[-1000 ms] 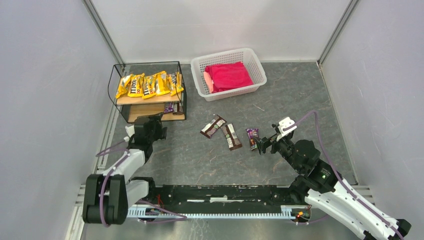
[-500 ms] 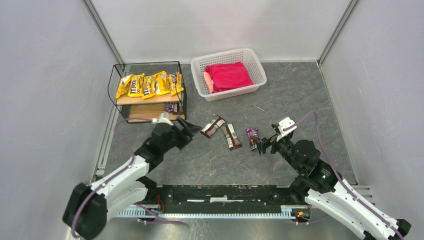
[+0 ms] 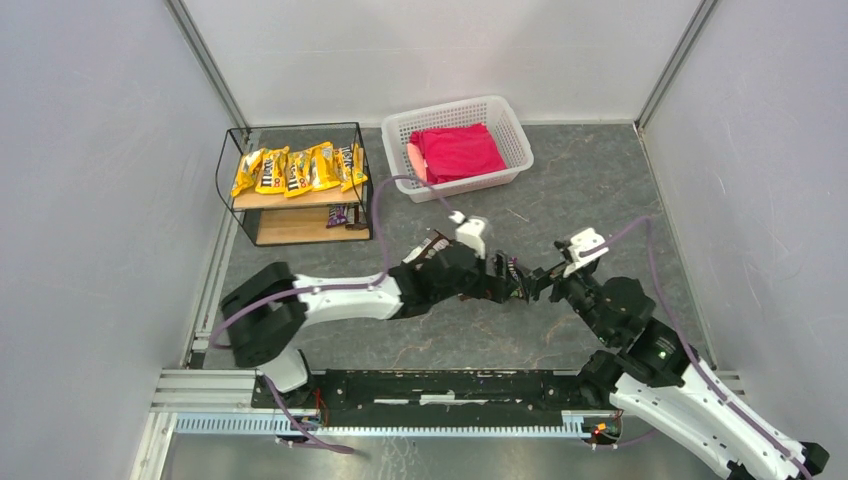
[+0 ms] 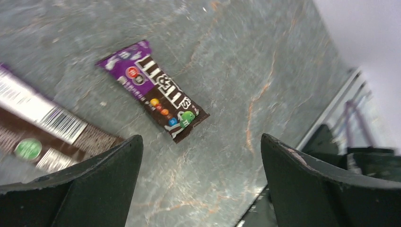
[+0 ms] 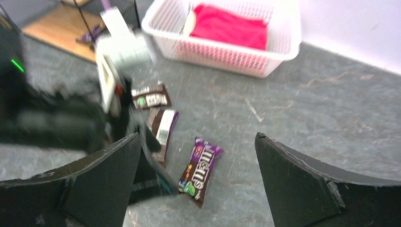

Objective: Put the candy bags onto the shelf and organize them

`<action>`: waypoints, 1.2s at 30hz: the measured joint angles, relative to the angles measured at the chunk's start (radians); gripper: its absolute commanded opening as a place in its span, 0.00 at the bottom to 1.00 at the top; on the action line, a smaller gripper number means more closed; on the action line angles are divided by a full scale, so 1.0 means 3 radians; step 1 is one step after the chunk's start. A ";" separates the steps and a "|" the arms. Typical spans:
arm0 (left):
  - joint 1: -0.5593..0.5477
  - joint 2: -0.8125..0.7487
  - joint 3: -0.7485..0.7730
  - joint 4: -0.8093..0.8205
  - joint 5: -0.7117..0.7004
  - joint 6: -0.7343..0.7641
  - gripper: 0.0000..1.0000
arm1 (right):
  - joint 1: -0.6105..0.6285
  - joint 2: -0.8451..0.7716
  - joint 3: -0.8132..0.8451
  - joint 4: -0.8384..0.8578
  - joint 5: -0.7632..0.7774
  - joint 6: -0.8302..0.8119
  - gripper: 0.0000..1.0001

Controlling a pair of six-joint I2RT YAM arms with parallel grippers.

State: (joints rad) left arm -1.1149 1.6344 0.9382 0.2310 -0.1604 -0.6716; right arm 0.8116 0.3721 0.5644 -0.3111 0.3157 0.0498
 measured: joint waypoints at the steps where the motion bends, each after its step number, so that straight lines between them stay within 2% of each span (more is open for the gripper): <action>1: -0.0045 0.0128 0.0085 0.0025 0.0018 0.0167 1.00 | 0.0000 -0.0057 0.0060 -0.0009 0.0043 -0.0017 0.98; 6: -0.0145 0.0581 0.0313 0.0037 0.0117 0.0796 0.92 | 0.0000 -0.0336 0.0294 -0.0009 0.0312 -0.0125 0.98; 11: -0.0186 0.0853 0.0498 -0.0006 0.0191 0.1110 0.90 | 0.0000 -0.0472 0.0314 0.0000 0.0523 -0.0207 0.98; 13: -0.0240 0.0951 0.0618 -0.0067 0.0155 0.1209 0.84 | 0.0000 -0.0473 0.0305 -0.0006 0.0549 -0.0224 0.98; 14: -0.0281 0.0993 0.0684 -0.0126 0.0089 0.1260 0.80 | 0.0000 -0.0472 0.0292 -0.0009 0.0554 -0.0233 0.98; 19: -0.0497 0.1157 0.1012 -0.0439 -0.0418 0.1520 0.78 | 0.0000 -0.0468 0.0203 -0.0020 0.0549 -0.0248 0.98; 23: -0.0621 0.1247 0.1165 -0.0638 -0.0862 0.1710 0.73 | 0.0000 -0.0443 0.0196 -0.0036 0.0533 -0.0249 0.98; 31: -0.0722 0.1544 0.1483 -0.1022 -0.1349 0.2038 0.61 | 0.0000 -0.0429 0.0196 -0.0043 0.0523 -0.0248 0.98; 34: -0.0745 0.1609 0.1517 -0.1096 -0.1453 0.2120 0.53 | 0.0000 -0.0423 0.0196 -0.0045 0.0520 -0.0248 0.98; 36: -0.0759 0.1638 0.1560 -0.1136 -0.1513 0.2153 0.43 | 0.0000 -0.0412 0.0196 -0.0045 0.0518 -0.0247 0.98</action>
State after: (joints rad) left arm -1.3426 2.1258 1.4063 -0.1097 -0.6144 -0.0257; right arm 0.8116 0.2485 0.6231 -0.3244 0.4709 -0.0242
